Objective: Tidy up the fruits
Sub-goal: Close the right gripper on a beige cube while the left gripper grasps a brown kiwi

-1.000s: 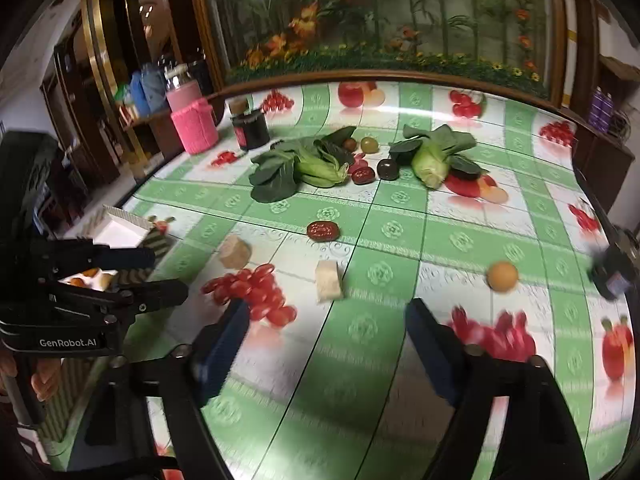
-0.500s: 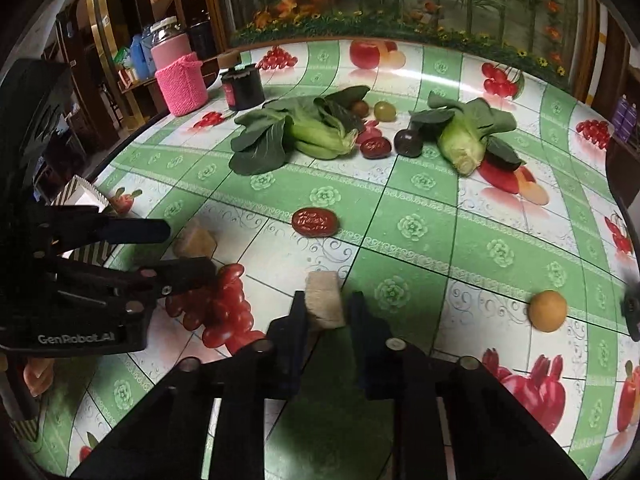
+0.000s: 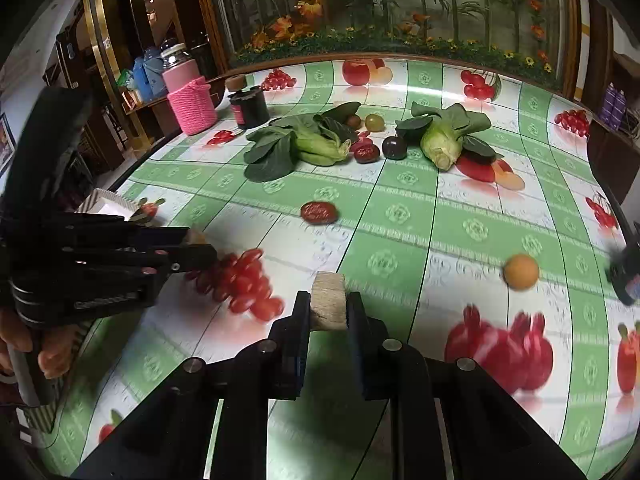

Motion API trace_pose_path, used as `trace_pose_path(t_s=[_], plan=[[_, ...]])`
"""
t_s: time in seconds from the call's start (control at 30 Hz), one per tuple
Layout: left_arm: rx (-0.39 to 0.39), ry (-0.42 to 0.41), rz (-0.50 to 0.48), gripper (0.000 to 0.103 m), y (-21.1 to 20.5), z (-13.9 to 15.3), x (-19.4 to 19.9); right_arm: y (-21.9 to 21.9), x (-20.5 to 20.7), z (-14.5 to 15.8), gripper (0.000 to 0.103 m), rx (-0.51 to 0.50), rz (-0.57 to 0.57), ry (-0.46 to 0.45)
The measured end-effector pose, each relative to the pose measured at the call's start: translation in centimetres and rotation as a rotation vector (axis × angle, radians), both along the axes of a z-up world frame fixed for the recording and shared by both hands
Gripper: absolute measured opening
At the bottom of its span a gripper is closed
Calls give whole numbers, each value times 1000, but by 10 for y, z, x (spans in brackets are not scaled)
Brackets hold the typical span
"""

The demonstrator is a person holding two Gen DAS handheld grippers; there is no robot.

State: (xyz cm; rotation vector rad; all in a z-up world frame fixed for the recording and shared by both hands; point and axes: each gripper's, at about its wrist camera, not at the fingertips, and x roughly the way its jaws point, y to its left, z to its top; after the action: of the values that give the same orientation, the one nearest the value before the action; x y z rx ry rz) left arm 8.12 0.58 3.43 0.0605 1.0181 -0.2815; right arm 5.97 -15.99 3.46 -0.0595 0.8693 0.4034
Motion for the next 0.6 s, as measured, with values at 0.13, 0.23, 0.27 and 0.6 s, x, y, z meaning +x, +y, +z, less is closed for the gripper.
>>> trace_pose_path(t_s=[0.13, 0.23, 0.27, 0.6], plan=[[-12, -9, -5, 28, 7, 9, -27, 0, -23, 3, 19, 36, 0, 2], [-19, -14, 2, 28, 15, 12, -51, 6, -41, 7, 18, 54, 3, 0], [-19, -20, 0, 28, 18, 14, -57, 7, -45, 8, 18, 59, 6, -2], [-48, -44, 46, 28, 57, 24, -110, 46, -91, 20, 18, 117, 65, -19]])
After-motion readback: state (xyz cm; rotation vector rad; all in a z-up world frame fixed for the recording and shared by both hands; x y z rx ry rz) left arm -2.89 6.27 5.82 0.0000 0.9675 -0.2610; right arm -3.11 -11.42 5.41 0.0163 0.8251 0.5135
